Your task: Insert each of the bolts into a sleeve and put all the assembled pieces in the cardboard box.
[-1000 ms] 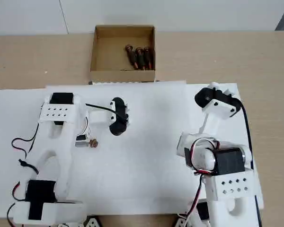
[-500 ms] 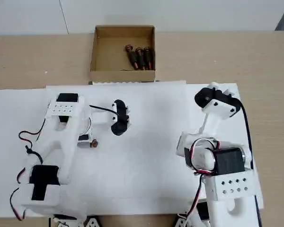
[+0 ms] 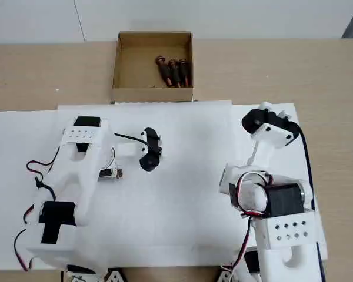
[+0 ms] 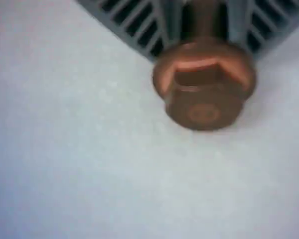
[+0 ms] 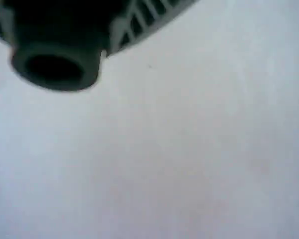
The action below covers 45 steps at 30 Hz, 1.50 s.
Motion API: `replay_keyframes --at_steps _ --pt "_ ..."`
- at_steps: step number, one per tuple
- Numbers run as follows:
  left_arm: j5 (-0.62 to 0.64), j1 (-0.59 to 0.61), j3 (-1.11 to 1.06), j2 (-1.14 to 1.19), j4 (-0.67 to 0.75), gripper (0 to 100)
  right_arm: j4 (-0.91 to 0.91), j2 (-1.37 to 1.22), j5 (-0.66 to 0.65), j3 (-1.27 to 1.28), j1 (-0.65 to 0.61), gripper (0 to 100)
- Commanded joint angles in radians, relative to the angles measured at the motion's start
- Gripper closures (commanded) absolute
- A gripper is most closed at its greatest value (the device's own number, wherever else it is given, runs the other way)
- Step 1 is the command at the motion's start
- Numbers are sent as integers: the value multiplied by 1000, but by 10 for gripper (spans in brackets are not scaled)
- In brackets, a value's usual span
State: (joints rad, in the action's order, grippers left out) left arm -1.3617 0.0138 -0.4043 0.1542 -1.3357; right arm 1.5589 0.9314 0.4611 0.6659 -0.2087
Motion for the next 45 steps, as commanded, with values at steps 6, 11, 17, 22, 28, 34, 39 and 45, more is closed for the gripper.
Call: replay_keyframes --at_steps 6,11,17,22,28,34,39,45 --pt "-114 -69 219 0 -132 994 -19 21 -9 -11 -1 996" --pt "72 -137 475 2 -319 994 -15 21 -11 -12 -2 996" --pt "313 -190 639 0 -371 994 -22 22 -72 -21 -2 996" --pt "499 -213 750 0 -416 994 -21 22 -110 -103 -2 996" --pt "701 -215 791 -110 -417 994 -10 22 -147 -176 -2 996" --pt "945 -278 684 -282 -417 994 19 22 -216 -265 -2 996" --pt "1111 -325 591 -416 -417 994 47 74 -307 -321 -2 996" --pt "1197 -359 587 -555 -387 994 47 205 -414 -316 -2 996"
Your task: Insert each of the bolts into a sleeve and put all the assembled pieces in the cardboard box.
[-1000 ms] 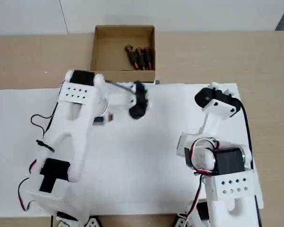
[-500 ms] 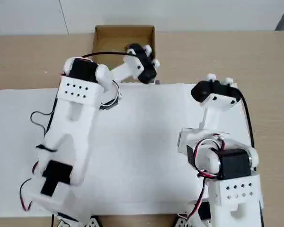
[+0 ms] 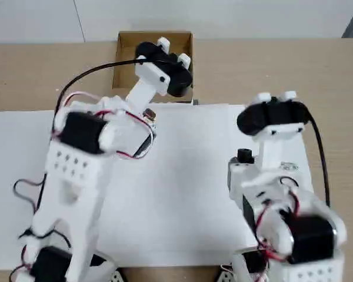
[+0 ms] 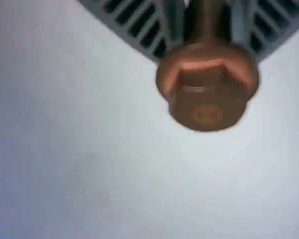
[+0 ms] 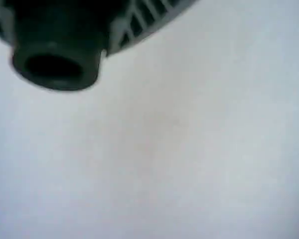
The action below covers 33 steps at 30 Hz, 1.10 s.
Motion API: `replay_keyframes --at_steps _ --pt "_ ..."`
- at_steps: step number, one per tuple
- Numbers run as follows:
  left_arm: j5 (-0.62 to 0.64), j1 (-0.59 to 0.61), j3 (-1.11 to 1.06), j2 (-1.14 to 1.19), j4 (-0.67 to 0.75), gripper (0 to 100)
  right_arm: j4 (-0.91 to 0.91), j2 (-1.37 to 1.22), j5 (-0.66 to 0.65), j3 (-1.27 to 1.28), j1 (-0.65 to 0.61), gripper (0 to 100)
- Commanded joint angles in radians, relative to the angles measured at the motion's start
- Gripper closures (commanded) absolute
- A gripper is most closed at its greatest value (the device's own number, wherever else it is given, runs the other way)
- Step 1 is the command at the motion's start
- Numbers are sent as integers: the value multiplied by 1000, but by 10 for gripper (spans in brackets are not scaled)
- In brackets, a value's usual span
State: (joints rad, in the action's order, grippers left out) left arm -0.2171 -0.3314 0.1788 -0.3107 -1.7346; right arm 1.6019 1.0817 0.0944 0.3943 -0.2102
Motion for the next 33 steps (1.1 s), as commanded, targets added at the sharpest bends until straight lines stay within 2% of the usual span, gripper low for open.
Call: replay_keyframes --at_steps 1,6,11,16,21,27,33 --pt "74 -21 4 -110 17 994 5 73 -64 -44 -1 996" --pt "176 -41 2 -221 31 994 16 156 -100 -38 1 996" --pt "296 -35 -91 -334 115 994 2 231 -101 35 5 996" --pt "354 -29 -291 -514 235 994 -108 364 -103 155 2 996" --pt "354 -29 -575 -758 373 994 -234 498 -146 324 2 996" --pt "358 -29 -881 -1036 557 994 -298 578 -152 465 1 996" --pt "476 -29 -1098 -1212 657 994 -377 588 -144 575 1 996"
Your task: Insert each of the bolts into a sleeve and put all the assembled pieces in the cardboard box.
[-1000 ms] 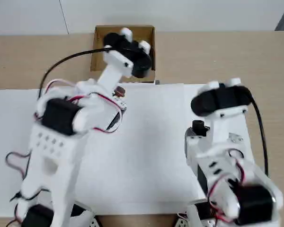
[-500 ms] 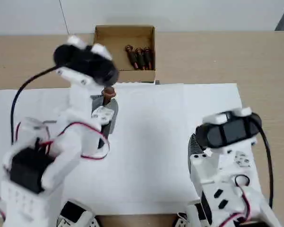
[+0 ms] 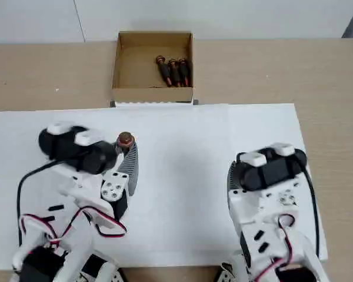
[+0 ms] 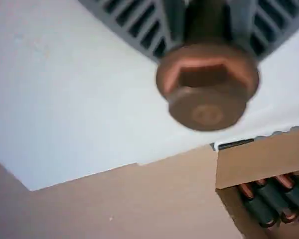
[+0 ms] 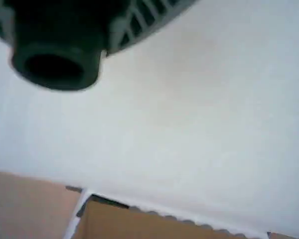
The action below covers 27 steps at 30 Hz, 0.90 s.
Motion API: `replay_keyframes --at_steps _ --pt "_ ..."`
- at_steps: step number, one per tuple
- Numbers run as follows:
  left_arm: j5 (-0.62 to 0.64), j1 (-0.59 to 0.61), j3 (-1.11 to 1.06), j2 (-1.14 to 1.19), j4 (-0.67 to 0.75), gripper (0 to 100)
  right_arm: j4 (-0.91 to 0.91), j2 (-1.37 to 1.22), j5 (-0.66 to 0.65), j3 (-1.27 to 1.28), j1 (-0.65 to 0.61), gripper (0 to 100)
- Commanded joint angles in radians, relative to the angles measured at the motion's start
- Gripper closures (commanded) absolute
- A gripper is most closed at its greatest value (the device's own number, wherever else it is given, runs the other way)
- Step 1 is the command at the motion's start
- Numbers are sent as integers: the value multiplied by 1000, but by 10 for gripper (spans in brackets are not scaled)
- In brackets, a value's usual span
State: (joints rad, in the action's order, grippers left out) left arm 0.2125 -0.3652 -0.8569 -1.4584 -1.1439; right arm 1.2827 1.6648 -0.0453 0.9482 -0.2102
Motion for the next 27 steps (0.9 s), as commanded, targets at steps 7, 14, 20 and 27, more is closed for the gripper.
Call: replay_keyframes --at_steps 7,14,20,27 --pt "146 5 -216 -157 201 994 -160 5 -3 149 -93 996" --pt "316 3 -406 -233 365 994 -343 5 -5 298 -283 996" --pt "325 -5 -521 -330 470 994 -464 5 -12 408 -400 996" --pt "454 2 -542 -364 499 994 -489 7 -78 499 -473 996"
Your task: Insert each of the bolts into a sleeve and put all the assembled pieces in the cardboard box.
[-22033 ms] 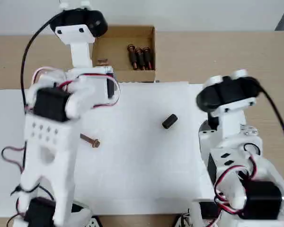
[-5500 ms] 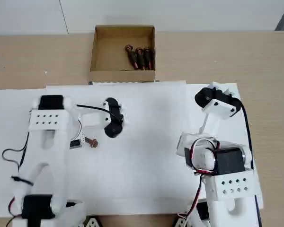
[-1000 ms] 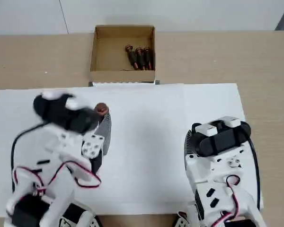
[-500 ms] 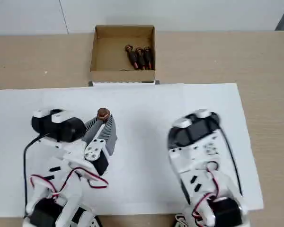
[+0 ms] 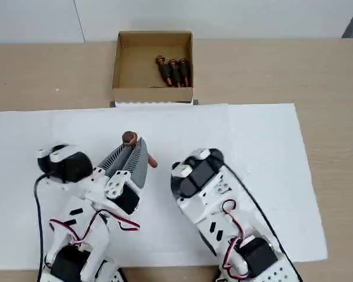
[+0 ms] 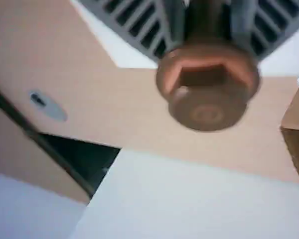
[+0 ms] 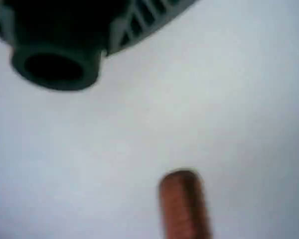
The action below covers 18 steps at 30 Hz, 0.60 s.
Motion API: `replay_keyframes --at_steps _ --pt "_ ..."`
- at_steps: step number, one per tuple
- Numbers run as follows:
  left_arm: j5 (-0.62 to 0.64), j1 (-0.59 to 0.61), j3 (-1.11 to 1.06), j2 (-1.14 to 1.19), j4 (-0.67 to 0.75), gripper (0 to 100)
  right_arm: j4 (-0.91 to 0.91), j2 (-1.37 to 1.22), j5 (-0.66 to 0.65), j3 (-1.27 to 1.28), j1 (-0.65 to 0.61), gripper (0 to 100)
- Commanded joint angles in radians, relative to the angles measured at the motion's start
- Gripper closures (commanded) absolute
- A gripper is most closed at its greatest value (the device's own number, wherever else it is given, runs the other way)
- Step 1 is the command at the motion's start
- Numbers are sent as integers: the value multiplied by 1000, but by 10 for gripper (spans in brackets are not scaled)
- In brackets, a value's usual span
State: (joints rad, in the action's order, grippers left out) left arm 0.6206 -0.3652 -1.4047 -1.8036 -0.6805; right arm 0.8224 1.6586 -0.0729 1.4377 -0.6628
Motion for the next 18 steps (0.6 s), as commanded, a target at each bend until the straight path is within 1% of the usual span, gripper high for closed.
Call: replay_keyframes --at_steps 1,5,9,13,18 --pt "64 2 5 -18 40 994 -33 13 -68 21 -27 995" --pt "97 -3 5 -18 51 994 -147 13 -110 71 -28 995" --pt "97 -3 2 -18 60 994 -248 13 -189 120 -30 995" --pt "94 -3 2 -18 58 994 -285 13 -203 120 -30 995" --pt "94 -3 1 -18 58 994 -285 13 -203 97 -30 995"
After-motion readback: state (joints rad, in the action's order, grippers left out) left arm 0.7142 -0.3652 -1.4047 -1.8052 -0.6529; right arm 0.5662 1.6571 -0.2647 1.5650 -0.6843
